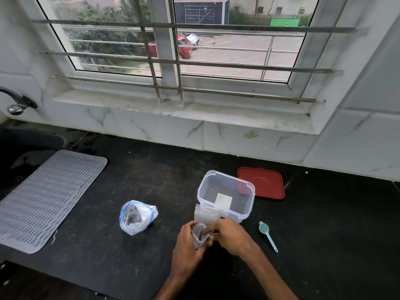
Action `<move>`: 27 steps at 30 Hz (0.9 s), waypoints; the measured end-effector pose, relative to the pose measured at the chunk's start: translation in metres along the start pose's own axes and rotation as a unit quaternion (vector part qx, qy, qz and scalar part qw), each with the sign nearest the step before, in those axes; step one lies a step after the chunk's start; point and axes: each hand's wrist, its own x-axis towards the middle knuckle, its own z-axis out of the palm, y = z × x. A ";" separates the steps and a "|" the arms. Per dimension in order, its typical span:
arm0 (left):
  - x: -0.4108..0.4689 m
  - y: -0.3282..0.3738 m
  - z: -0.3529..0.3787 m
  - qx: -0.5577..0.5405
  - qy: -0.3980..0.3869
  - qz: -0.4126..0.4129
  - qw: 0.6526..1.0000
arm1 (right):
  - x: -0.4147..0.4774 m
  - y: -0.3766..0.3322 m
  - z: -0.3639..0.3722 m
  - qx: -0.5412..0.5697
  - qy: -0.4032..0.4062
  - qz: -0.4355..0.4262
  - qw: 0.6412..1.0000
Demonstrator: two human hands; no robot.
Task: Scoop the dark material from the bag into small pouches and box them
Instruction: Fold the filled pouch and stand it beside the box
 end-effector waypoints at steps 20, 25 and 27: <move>-0.015 -0.008 -0.013 0.038 -0.065 0.021 0.997 | -0.041 0.041 -0.009 0.041 0.068 -0.006 0.997; -0.009 -0.004 -0.025 0.148 -0.070 0.067 0.984 | -0.042 0.046 -0.007 0.042 0.065 -0.003 0.997; 0.000 0.007 -0.030 0.228 -0.094 0.095 0.964 | -0.041 0.047 -0.005 0.040 0.060 -0.001 0.997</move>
